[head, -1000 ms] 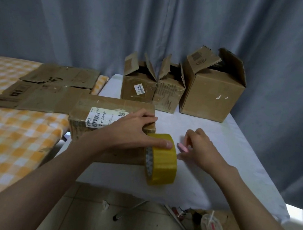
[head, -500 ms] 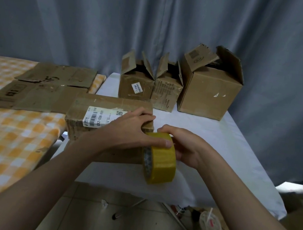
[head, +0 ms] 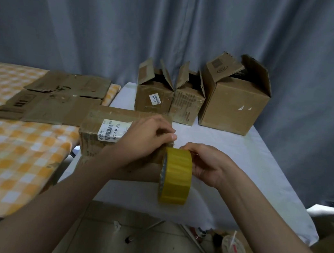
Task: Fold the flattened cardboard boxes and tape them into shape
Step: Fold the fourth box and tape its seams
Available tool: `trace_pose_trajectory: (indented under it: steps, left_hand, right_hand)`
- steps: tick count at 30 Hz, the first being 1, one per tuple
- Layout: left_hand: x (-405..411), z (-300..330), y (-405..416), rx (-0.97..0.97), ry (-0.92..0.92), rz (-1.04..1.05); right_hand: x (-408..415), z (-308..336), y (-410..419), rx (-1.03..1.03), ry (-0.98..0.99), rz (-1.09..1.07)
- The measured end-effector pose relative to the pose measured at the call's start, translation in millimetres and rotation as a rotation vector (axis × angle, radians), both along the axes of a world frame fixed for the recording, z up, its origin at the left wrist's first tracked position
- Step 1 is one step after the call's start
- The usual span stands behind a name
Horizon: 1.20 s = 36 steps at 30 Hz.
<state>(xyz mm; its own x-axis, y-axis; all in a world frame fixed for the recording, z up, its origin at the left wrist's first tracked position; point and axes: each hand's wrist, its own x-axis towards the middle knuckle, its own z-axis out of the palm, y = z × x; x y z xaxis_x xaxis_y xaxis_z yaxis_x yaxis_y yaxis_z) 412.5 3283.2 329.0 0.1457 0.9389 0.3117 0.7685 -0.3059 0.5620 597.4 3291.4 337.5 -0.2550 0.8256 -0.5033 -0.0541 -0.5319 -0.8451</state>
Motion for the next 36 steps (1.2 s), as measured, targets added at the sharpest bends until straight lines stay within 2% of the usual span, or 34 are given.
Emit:
trace_pose_trajectory:
  steps: [6, 11, 21, 25, 29, 33, 36]
  left_hand:
    - [3.5, -8.3, 0.1, 0.092, -0.108, 0.067]
    - [6.7, -9.7, -1.0, 0.115, -0.081, 0.107]
    - [-2.1, -5.4, -7.8, 0.069, 0.158, -0.049]
    - [6.8, 9.1, -17.3, 0.075, 0.022, -0.08]
    - [39.2, 19.3, -32.5, 0.051, 0.091, -0.174]
    - [54.2, 21.2, -37.2, 0.005, -0.22, -0.098]
    - [57.1, 24.0, -39.7, -0.014, -0.31, -0.014]
  right_hand:
    - [8.7, 4.9, -3.0, 0.006, -0.01, 0.006]
    - [23.3, 9.9, -7.1, 0.063, -0.107, 0.011]
    - [43.6, 11.0, -28.3, 0.436, -0.188, 0.058]
    - [46.3, 9.2, -35.8, 0.581, -0.233, 0.049]
    - [44.5, 6.8, -41.9, 0.702, -0.272, -0.005]
    - [46.3, 5.1, -46.0, 0.727, -0.278, -0.099]
    - [45.4, 3.3, -50.2, 0.708, -0.235, -0.147]
